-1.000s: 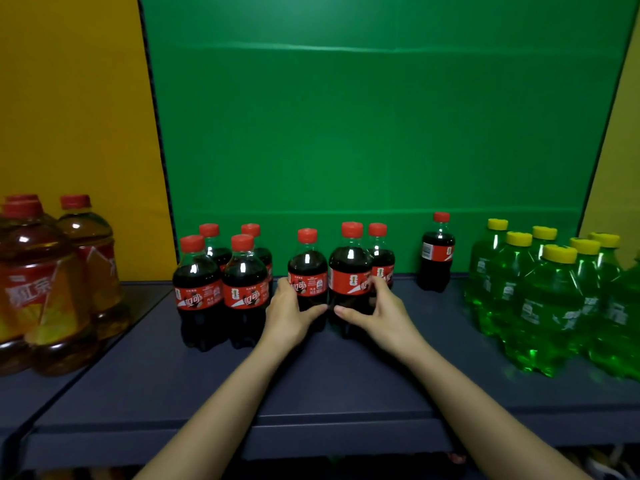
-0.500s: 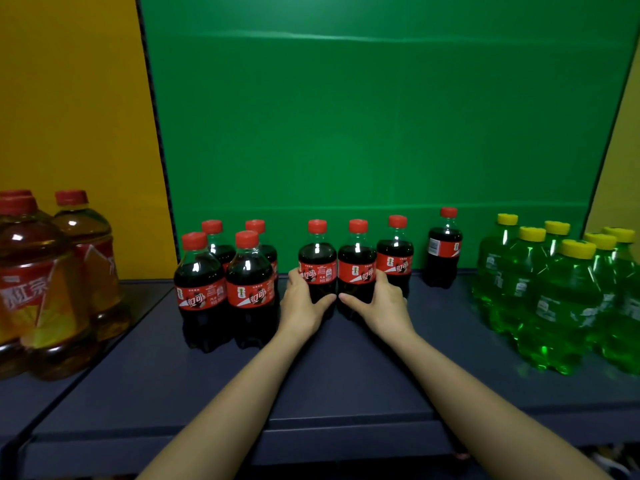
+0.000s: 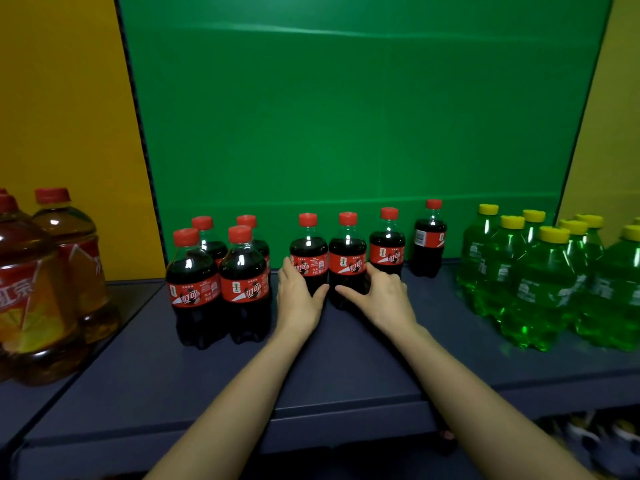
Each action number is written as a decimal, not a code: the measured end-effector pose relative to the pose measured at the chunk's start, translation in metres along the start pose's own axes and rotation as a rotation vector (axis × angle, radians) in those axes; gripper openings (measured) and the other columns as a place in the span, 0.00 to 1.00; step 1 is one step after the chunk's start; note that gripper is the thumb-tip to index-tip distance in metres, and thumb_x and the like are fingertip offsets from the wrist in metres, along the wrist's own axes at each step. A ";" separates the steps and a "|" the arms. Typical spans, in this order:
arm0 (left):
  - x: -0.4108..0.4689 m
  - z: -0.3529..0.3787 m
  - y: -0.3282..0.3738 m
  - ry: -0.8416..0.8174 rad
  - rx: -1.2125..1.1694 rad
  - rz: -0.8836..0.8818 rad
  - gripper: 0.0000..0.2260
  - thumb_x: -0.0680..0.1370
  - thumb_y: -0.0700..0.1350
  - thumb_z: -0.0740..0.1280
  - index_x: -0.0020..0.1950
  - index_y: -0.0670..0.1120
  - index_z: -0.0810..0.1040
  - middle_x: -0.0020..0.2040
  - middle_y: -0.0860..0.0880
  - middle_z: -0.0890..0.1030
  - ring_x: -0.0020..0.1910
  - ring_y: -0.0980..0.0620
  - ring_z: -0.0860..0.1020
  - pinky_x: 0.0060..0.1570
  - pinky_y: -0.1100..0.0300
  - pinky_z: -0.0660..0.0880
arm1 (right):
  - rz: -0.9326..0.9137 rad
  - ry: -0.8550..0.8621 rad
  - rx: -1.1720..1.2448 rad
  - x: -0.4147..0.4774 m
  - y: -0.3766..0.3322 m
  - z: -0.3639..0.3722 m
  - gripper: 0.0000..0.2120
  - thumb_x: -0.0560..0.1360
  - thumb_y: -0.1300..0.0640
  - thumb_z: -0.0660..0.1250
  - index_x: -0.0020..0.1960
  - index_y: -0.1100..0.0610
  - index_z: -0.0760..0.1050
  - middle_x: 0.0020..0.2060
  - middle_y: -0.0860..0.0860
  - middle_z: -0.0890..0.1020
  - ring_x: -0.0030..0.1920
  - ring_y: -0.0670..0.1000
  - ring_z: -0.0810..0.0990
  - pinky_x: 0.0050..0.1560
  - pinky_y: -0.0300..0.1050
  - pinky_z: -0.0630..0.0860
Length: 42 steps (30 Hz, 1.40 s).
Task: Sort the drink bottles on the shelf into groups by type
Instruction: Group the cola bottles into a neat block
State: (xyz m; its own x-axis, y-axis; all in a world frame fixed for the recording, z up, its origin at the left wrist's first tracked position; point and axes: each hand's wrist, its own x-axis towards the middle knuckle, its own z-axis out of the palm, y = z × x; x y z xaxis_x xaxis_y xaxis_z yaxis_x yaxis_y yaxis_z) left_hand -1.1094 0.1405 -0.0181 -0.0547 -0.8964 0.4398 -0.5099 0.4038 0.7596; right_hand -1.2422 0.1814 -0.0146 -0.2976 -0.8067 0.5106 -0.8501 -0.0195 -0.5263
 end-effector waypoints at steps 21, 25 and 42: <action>-0.022 0.090 0.072 -0.267 0.087 0.189 0.37 0.78 0.42 0.61 0.73 0.36 0.36 0.76 0.41 0.39 0.76 0.46 0.42 0.71 0.60 0.43 | 0.267 0.156 0.224 0.065 0.100 -0.032 0.28 0.76 0.62 0.61 0.72 0.67 0.54 0.69 0.64 0.64 0.69 0.62 0.64 0.67 0.51 0.62; -0.006 0.107 0.074 -0.224 0.016 0.077 0.36 0.78 0.41 0.62 0.74 0.36 0.38 0.76 0.39 0.44 0.76 0.43 0.46 0.73 0.56 0.47 | 0.321 0.182 0.293 0.083 0.114 -0.024 0.32 0.77 0.62 0.60 0.74 0.67 0.45 0.74 0.62 0.54 0.74 0.60 0.55 0.72 0.49 0.53; 0.010 0.116 0.067 -0.185 -0.047 0.041 0.28 0.74 0.46 0.69 0.67 0.39 0.59 0.64 0.42 0.66 0.65 0.46 0.67 0.64 0.57 0.65 | 0.415 0.160 0.494 0.097 0.124 -0.015 0.33 0.67 0.60 0.73 0.66 0.64 0.60 0.62 0.61 0.72 0.63 0.59 0.71 0.62 0.49 0.67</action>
State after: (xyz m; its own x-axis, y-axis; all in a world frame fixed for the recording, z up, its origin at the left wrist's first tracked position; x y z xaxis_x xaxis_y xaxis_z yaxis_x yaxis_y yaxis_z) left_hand -1.2439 0.1371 -0.0182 -0.2334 -0.8956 0.3788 -0.4634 0.4449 0.7664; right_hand -1.3830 0.1091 -0.0204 -0.6506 -0.7085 0.2734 -0.3633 -0.0257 -0.9313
